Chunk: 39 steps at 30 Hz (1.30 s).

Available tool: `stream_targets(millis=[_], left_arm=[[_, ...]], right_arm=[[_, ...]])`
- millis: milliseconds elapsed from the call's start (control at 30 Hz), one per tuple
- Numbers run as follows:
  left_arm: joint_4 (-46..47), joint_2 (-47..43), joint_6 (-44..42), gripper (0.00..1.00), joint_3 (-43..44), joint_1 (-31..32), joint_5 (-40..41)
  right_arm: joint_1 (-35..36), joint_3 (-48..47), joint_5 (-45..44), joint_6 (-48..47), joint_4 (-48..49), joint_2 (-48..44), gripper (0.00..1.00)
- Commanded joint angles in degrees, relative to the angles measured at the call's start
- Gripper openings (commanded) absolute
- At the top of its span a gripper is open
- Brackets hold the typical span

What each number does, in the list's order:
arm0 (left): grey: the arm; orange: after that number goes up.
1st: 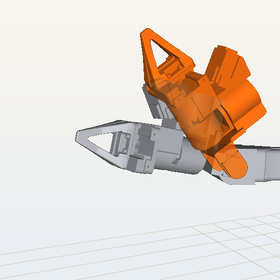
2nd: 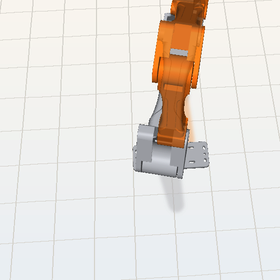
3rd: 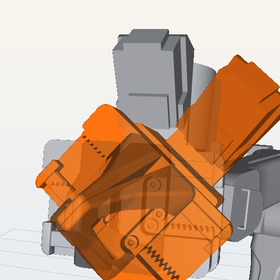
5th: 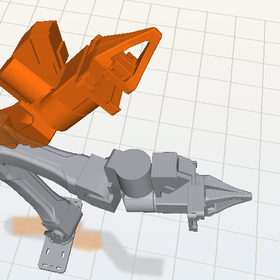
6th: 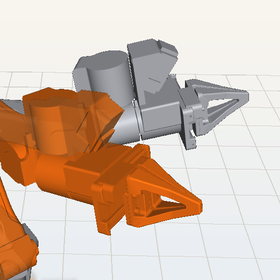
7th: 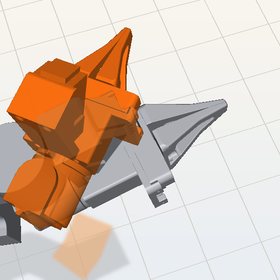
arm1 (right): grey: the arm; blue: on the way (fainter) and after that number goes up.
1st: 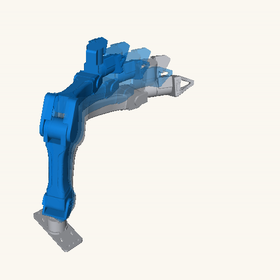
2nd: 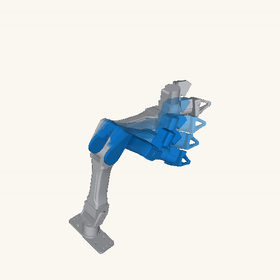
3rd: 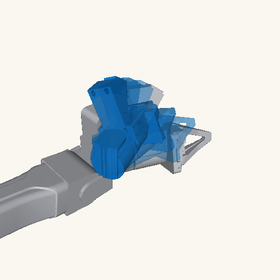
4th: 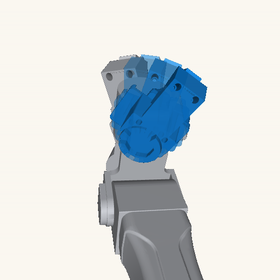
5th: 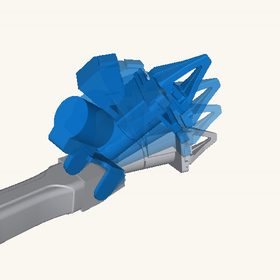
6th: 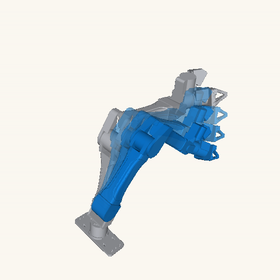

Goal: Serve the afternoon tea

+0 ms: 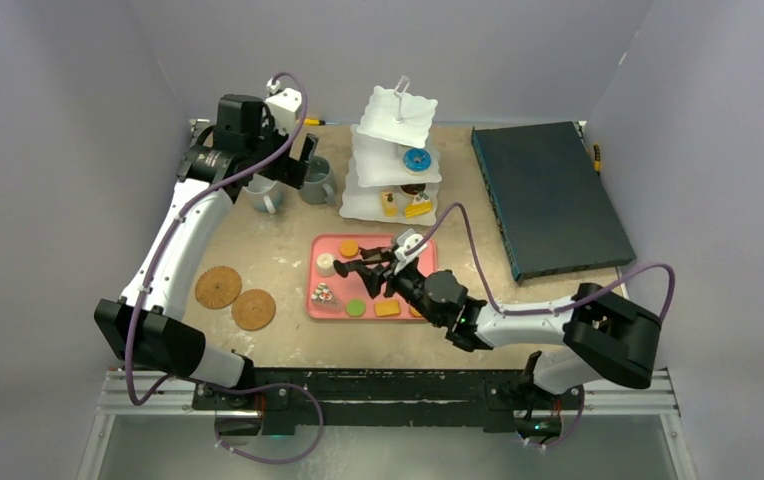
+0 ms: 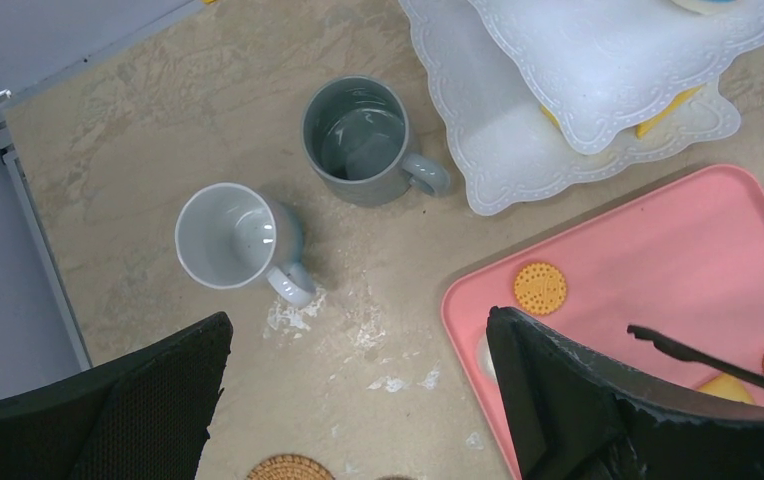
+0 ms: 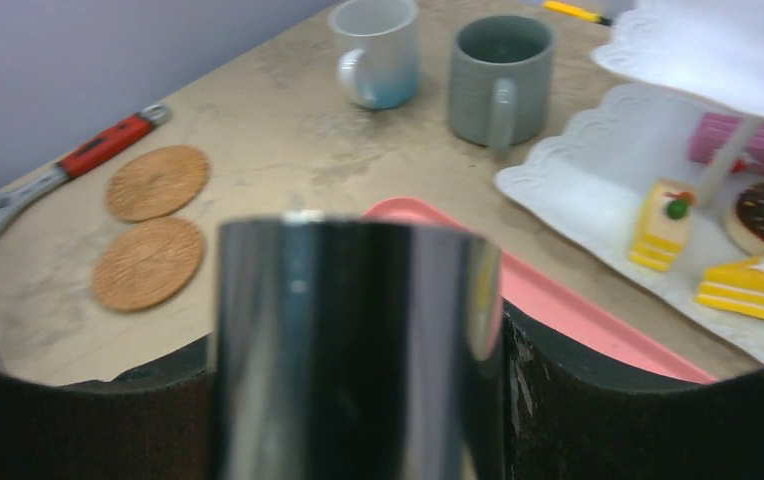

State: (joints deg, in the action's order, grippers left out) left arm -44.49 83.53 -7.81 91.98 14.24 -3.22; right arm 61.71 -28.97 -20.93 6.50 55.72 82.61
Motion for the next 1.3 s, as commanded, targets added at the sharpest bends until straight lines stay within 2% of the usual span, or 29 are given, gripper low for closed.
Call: stream_targets(millis=[0,267,600,700,1033,1267], left_arm=[[-0.2,-2.4,-0.8,0.99,0.4,-0.4,-0.7],[-1.5,-2.6,-0.5,0.99,1.9,-0.5,-0.6],[-1.9,-2.6,-0.5,0.99,2.7,-0.5,-0.4],[-1.7,-2.5,-0.5,0.99,2.4,-0.5,-0.2],[-1.2,-2.5,-0.9,0.99,1.9,-0.5,-0.2],[-1.0,-2.6,-1.0,0.99,1.3,-0.6,-0.2]], right_arm=[[3.1,0.5,6.0,2.0,-2.2,-4.9,0.63],[7.7,-1.0,7.7,1.6,-3.8,-2.7,0.64],[8.5,-3.0,7.1,0.6,-2.3,4.2,0.62],[8.4,-4.0,7.1,0.1,-1.5,6.1,0.58],[8.4,-6.6,5.7,-0.7,1.3,9.7,0.32],[7.2,-8.9,4.1,-3.5,-5.3,2.2,0.30]])
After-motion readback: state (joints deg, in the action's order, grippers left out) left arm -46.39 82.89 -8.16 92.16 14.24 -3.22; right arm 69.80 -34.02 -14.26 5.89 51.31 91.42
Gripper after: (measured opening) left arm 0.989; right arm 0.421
